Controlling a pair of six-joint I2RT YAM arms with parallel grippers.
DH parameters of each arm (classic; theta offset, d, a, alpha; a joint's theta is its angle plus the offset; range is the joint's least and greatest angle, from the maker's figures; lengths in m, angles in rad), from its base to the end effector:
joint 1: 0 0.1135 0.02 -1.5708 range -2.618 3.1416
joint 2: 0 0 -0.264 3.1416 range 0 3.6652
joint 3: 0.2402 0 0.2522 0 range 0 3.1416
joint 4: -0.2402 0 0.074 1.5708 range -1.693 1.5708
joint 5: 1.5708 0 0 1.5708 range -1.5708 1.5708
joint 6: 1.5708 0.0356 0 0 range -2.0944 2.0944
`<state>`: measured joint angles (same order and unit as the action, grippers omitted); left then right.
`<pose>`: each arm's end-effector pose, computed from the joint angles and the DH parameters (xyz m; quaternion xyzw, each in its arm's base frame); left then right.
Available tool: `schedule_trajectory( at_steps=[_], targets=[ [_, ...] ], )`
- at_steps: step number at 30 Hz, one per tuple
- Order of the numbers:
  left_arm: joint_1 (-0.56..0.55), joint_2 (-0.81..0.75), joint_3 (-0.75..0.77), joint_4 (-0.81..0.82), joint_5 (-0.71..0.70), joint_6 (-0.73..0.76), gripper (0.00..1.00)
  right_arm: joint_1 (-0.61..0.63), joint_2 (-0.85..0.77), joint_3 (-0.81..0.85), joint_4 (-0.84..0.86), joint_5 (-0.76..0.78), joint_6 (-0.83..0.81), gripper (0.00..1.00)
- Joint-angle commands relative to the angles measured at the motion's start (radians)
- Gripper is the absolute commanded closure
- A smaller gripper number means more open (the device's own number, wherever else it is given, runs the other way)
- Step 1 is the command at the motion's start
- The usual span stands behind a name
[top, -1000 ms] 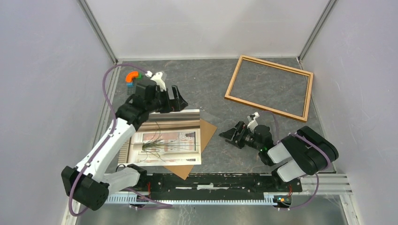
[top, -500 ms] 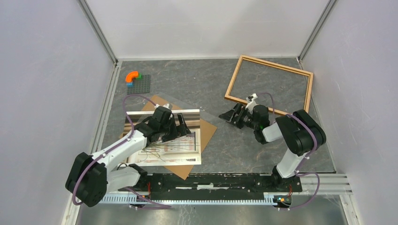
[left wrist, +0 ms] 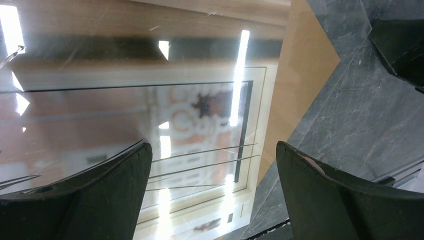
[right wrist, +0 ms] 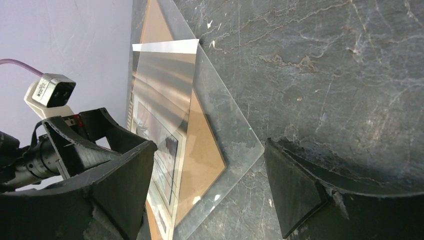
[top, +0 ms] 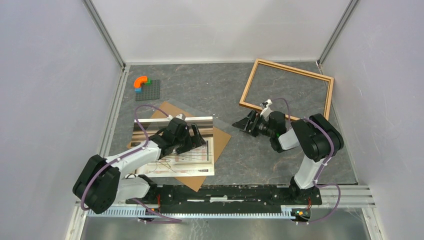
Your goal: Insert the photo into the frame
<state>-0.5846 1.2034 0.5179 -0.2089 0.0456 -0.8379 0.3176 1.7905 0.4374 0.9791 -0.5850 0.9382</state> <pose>0.1837 -0.1235 0.1658 -0.1116 0.9365 -0.2328 0.2372 0.2651 0.1078 0.1071 0.0869 0.8030 0.5097 0.2966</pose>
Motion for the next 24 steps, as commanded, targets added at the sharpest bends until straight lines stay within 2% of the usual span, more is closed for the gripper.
schedule_trajectory(
  at_steps=[1, 9, 17, 24],
  targets=[
    [-0.012, 0.041, -0.037, 0.078, -0.031, -0.051, 0.0, 0.004, 0.028, -0.035, 0.136, -0.054, 0.103, 0.14],
    [-0.02, 0.078, -0.062, 0.118, -0.033, -0.058, 0.0, 0.023, 0.074, -0.071, 0.343, -0.045, 0.266, 0.15],
    [-0.027, 0.071, -0.058, 0.121, -0.028, -0.057, 0.0, 0.088, 0.084, -0.074, 0.442, 0.0, 0.334, 0.2],
    [-0.03, 0.041, -0.049, 0.12, -0.022, -0.05, 0.0, 0.117, 0.051, -0.106, 0.37, 0.088, 0.286, 0.24]
  ],
)
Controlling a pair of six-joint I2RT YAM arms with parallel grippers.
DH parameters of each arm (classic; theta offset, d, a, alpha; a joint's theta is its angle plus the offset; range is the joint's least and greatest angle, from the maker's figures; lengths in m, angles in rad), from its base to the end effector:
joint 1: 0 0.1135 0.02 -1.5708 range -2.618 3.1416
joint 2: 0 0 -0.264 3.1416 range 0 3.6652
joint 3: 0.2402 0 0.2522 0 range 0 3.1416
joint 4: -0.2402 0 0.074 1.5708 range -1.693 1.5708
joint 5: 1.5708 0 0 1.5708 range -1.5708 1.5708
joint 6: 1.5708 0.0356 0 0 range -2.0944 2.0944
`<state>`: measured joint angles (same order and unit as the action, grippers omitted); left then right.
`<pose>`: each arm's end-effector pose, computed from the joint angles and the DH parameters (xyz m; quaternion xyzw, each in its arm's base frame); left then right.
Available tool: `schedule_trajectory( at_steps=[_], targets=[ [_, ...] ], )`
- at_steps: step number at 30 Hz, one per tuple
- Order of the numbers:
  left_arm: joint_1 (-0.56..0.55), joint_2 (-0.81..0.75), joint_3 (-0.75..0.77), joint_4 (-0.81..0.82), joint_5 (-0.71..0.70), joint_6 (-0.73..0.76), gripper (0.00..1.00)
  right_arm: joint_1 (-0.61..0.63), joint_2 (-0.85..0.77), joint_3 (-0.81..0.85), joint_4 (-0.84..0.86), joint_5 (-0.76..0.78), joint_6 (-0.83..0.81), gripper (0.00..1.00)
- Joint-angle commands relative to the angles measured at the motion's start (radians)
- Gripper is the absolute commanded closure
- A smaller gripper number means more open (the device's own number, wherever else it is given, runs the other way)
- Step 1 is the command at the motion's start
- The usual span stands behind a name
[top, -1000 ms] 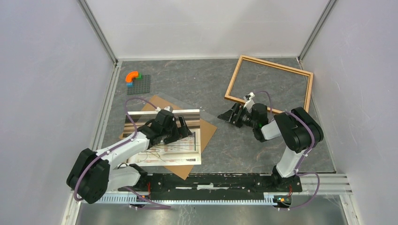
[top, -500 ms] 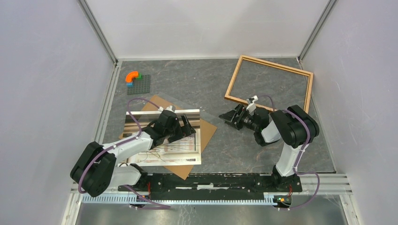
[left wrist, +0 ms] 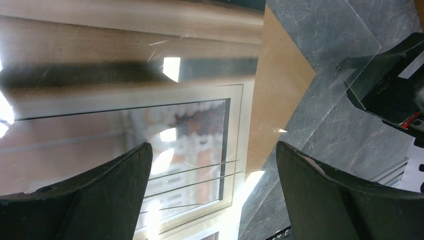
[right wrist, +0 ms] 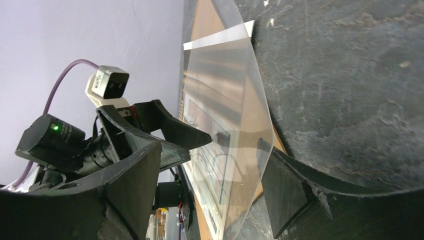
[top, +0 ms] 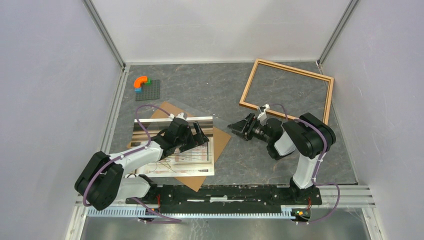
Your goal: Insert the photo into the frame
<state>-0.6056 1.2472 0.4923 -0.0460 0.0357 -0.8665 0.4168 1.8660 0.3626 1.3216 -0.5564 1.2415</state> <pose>0.1899 -0.1330 0.1610 -0.1139 0.9197 -0.2643 0.2672 0.2445 0.1288 0.1069 0.1351 0.7473 0.5963 0.2601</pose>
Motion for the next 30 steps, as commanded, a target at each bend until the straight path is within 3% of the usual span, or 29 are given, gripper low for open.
schedule_trajectory(
  at_steps=[1, 7, 17, 22, 30],
  targets=[
    [-0.011, -0.012, -0.021, -0.043, -0.008, -0.02, 0.0, 0.027, -0.027, -0.033, 0.028, 0.078, -0.019, 0.27],
    [-0.016, -0.077, 0.009, -0.054, 0.005, -0.013, 0.0, 0.098, -0.055, -0.034, -0.048, 0.21, -0.046, 0.41],
    [-0.017, -0.24, 0.181, -0.192, 0.046, 0.051, 0.0, 0.126, -0.124, -0.016, -0.214, 0.37, -0.095, 0.77],
    [-0.017, -0.305, 0.321, -0.328, 0.068, 0.113, 0.0, 0.058, -0.177, -0.005, -0.331, 0.271, -0.16, 0.99],
    [-0.017, -0.298, 0.299, -0.379, 0.138, 0.131, 0.0, -0.124, -0.287, 0.018, -0.685, -0.061, -0.447, 1.0]
  ],
)
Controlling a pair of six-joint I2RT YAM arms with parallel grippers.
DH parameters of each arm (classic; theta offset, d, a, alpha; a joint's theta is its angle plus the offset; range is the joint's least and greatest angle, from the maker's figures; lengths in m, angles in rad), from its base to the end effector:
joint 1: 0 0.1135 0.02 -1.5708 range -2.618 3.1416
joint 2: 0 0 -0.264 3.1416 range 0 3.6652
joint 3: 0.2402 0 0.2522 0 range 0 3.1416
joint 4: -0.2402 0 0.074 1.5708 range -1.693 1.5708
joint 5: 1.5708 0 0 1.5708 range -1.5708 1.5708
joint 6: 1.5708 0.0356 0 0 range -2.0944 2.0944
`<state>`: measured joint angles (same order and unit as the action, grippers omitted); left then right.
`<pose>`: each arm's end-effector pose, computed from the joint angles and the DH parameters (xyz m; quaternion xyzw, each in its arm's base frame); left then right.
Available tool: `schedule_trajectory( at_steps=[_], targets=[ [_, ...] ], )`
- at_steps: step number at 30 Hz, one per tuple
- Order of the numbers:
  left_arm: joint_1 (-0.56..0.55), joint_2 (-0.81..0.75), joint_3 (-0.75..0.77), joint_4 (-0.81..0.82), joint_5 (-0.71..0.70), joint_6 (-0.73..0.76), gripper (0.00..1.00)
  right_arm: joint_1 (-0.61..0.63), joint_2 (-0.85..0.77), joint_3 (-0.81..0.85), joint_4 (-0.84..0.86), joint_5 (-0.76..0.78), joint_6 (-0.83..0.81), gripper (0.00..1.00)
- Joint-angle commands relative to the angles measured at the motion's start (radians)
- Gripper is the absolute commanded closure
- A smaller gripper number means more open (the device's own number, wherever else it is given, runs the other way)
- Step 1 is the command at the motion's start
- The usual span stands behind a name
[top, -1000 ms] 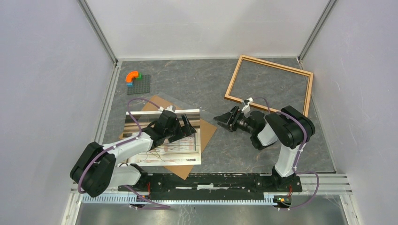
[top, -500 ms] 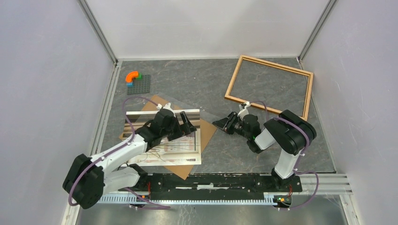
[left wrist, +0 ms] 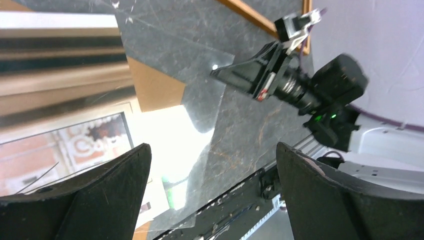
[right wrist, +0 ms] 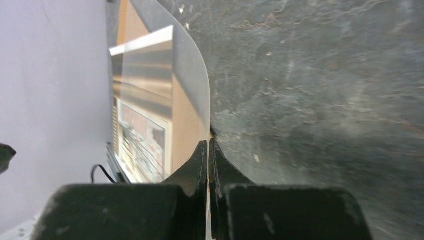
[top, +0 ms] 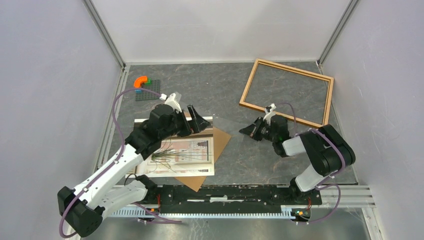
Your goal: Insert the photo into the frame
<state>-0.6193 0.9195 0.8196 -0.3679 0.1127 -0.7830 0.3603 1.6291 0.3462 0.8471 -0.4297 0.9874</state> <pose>0.1665 -0.1236 0.3094 -0.0401 0.8500 -0.3741 0.3688 0.2370 0.1051 0.1143 0.1451 0.8190 0.4682 0.2982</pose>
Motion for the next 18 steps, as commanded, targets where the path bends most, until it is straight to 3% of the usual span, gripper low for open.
schedule_trajectory(
  at_steps=[1, 6, 10, 15, 18],
  targets=[
    [-0.002, 0.037, -0.045, -0.047, 0.066, 0.039, 0.0, -0.087, -0.056, 0.052, -0.276, -0.217, -0.255, 1.0],
    [-0.003, 0.072, -0.153, 0.059, 0.076, -0.017, 0.0, -0.159, -0.082, 0.168, -0.582, -0.194, -0.55, 1.0],
    [-0.003, 0.121, -0.18, 0.111, 0.113, -0.039, 0.0, -0.239, -0.12, 0.208, -0.606, -0.217, -0.606, 1.0],
    [-0.003, 0.135, -0.106, 0.069, 0.16, -0.028, 0.0, -0.344, -0.145, 0.337, -0.745, -0.144, -0.698, 1.0],
    [-0.004, 0.168, 0.033, -0.03, 0.202, 0.029, 0.0, -0.401, -0.092, 0.46, -0.836, -0.198, -0.75, 1.0]
  ],
)
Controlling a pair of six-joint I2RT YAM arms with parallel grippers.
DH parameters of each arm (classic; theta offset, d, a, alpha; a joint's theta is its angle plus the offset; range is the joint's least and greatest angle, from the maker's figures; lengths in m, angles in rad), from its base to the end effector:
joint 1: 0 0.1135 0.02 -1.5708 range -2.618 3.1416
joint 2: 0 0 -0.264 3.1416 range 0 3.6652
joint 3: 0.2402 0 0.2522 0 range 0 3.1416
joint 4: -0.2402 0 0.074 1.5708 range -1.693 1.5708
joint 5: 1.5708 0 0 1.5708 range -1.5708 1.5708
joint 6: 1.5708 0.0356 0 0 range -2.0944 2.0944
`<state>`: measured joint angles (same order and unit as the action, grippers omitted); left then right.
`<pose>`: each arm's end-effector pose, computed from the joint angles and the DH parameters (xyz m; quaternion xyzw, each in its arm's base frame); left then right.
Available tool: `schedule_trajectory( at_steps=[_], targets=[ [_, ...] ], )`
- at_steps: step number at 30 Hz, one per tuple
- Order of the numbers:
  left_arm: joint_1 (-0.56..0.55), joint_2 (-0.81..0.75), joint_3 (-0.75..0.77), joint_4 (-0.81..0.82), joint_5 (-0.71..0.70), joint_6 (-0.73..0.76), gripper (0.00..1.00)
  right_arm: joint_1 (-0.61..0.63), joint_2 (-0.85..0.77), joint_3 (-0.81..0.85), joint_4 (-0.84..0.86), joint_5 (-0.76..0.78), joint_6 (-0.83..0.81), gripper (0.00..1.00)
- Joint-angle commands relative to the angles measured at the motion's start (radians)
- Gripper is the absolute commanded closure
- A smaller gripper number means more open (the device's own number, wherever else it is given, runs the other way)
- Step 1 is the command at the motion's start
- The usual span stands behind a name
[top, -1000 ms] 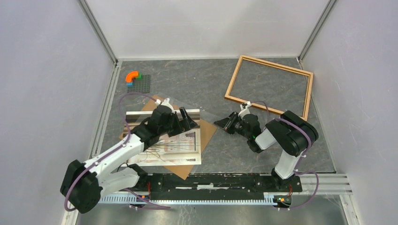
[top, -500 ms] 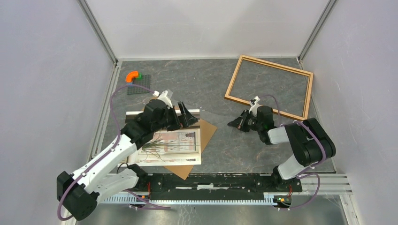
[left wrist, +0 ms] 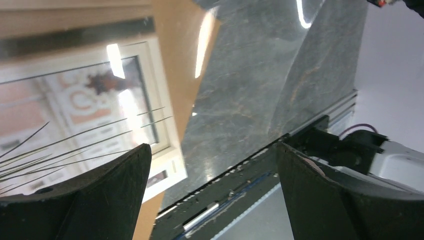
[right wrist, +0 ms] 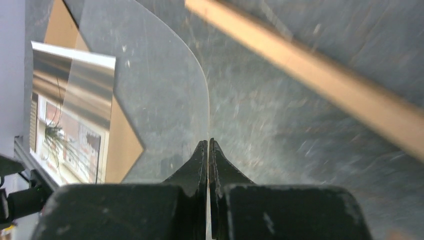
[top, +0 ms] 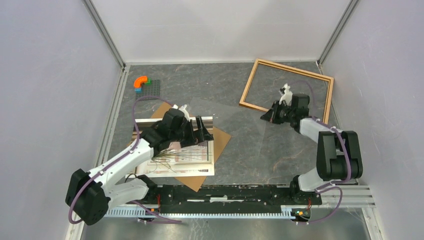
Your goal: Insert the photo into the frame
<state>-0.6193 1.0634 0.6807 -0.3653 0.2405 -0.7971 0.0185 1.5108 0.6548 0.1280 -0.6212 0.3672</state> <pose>0.1750 -0.1352 0.2346 -0.0330 0.9106 -0.3418 0.2300 0.2865 0.0260 0.1629 0.0276 0.8774 0.3484 0.3288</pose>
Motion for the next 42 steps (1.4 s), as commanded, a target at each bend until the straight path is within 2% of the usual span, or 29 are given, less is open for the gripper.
schedule_trajectory(
  at_steps=[1, 6, 13, 17, 21, 22, 25, 27, 28, 30, 34, 38, 42],
  targets=[
    [-0.004, 0.038, 0.23, -0.066, 0.095, 0.06, 0.0, -0.078, 0.038, 0.174, -0.118, -0.027, -0.129, 1.0],
    [-0.004, 0.123, 0.501, -0.191, 0.144, 0.15, 0.0, -0.163, 0.158, 0.39, -0.292, -0.057, -0.221, 1.0],
    [-0.004, 0.277, 0.735, -0.281, 0.184, 0.243, 0.0, -0.231, 0.315, 0.665, -0.474, -0.058, -0.354, 1.0],
    [-0.003, 0.319, 0.774, -0.285, 0.169, 0.266, 0.0, -0.247, 0.403, 0.77, -0.521, -0.071, -0.399, 0.98],
    [-0.005, 0.351, 0.724, -0.25, 0.187, 0.263, 0.0, -0.248, 0.507, 0.88, -0.583, -0.058, -0.417, 0.93],
    [-0.007, 0.357, 0.714, -0.239, 0.192, 0.267, 0.0, -0.248, 0.527, 0.9, -0.599, -0.035, -0.419, 0.89],
    [-0.008, 0.363, 0.691, -0.223, 0.165, 0.285, 0.0, -0.247, 0.519, 0.923, -0.611, 0.124, -0.4, 0.54],
    [-0.008, 0.365, 0.684, -0.22, 0.144, 0.302, 0.0, -0.246, 0.488, 0.949, -0.652, 0.262, -0.39, 0.35],
    [-0.009, 0.365, 0.682, -0.219, 0.14, 0.311, 0.0, -0.246, 0.466, 0.954, -0.678, 0.331, -0.389, 0.29],
    [-0.009, 0.362, 0.68, -0.22, 0.151, 0.338, 0.0, -0.247, 0.393, 0.927, -0.71, 0.399, -0.382, 0.17],
    [-0.009, 0.316, 0.64, -0.216, 0.114, 0.38, 0.0, -0.246, 0.14, 0.614, -0.572, 0.393, -0.263, 0.02],
    [-0.009, 0.279, 0.593, -0.196, 0.102, 0.384, 0.0, -0.247, -0.028, 0.319, -0.411, 0.333, -0.131, 0.02],
    [-0.009, 0.267, 0.574, -0.165, 0.162, 0.358, 0.0, -0.25, -0.154, 0.077, -0.213, 0.253, -0.115, 0.02]
  ],
)
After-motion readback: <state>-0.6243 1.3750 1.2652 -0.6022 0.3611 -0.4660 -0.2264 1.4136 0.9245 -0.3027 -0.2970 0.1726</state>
